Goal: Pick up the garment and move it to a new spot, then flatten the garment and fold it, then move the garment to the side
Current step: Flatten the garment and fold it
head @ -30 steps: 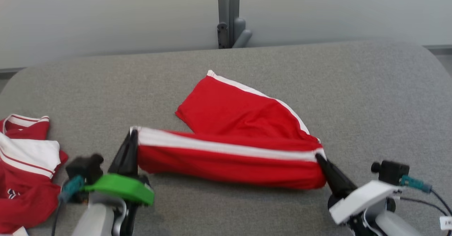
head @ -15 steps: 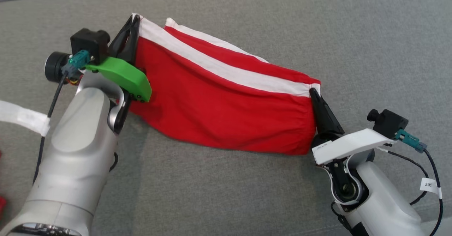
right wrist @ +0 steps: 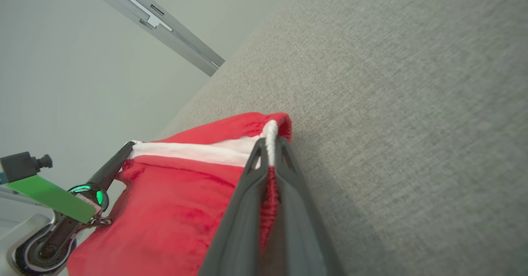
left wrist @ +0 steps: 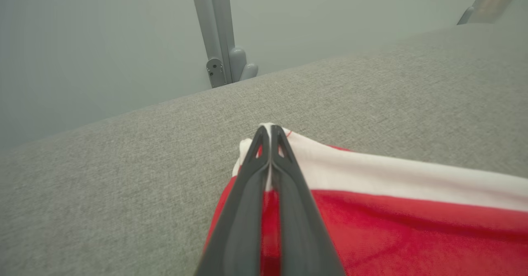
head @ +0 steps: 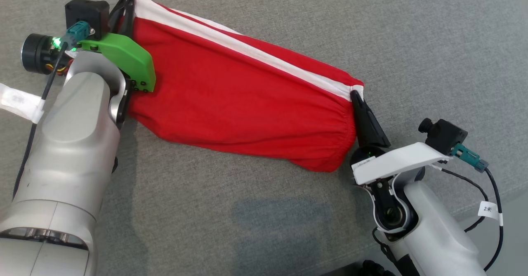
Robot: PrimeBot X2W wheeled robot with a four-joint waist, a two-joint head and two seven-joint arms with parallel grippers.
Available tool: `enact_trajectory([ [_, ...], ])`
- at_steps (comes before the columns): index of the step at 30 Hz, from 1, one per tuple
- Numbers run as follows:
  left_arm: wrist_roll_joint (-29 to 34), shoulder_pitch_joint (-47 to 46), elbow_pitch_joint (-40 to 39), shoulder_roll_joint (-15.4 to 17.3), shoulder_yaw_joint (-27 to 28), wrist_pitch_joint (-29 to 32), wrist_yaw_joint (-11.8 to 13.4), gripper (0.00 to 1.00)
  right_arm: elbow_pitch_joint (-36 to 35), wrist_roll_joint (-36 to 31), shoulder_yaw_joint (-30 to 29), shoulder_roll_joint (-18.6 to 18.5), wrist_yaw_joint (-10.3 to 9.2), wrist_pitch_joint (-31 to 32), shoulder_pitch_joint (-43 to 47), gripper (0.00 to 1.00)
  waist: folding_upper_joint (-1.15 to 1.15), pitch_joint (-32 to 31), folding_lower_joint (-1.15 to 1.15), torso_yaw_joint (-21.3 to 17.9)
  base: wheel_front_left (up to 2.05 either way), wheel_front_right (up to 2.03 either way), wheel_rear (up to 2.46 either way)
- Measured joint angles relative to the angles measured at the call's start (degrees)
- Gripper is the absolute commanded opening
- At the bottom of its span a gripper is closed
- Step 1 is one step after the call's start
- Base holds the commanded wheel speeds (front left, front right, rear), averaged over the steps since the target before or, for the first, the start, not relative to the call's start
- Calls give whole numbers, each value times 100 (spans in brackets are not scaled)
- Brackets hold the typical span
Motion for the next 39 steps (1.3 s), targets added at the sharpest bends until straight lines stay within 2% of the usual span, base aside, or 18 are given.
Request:
enact_trajectory([
  [1, 0, -13, 52, -1, 19, -1, 51, 40, 5, 22, 35, 12, 0, 0, -18, 73, 0, 32, 0, -43, 0, 0, 0],
  [2, 0, -20, 75, 3, 51, -1, 102, 97, 9, 36, 64, 25, 0, 0, -25, 100, 0, 59, 0, -82, 0, 0, 0],
  [3, -1, -24, 83, 4, 83, -1, 124, 100, -1, 30, 74, 38, 0, 0, -34, 100, 0, 80, 0, -116, 0, 0, 0],
  [8, 11, 17, 52, -20, 159, -1, 214, 100, -32, -460, -220, 22, 0, 1, 18, 100, 0, 26, 0, -149, 0, 0, 0],
  [17, -224, 596, 336, -175, 361, 0, 271, 100, 0, -1708, -1244, -3, 0, 1, 647, 100, 0, -475, 0, 59, 0, 0, 0],
  [21, -368, 966, 580, -225, 437, -1, 210, 100, 23, -1874, -1470, 56, 0, 1, 870, 100, 0, -771, 0, 170, 0, 0, 0],
  [27, -595, 1229, 905, -330, 457, 97, 35, 100, 78, -1887, -1428, 100, 0, 1, 922, 100, 0, -1149, 0, 262, 0, 0, 0],
  [28, -602, 1248, 946, -334, 456, 116, 33, 75, 77, -1897, -1405, 102, 0, 1, 921, 100, 0, -1179, 0, 260, 0, 0, 0],
  [30, -620, 1279, 1014, -343, 453, 152, 31, 15, 82, -1907, -1366, 105, 0, 1, 917, 100, 0, -1219, 0, 241, 0, 0, 0],
  [31, -627, 1298, 1029, -349, 452, 152, 31, 0, 87, -1905, -1351, 105, 0, 1, 917, 100, 0, -1238, 0, 227, 0, 0, 0],
  [39, -738, 1435, 1163, -331, 460, 198, 21, 0, 124, -1845, -1240, 107, 0, 1, 921, 100, 0, -1363, 0, 113, 0, 0, 0],
])
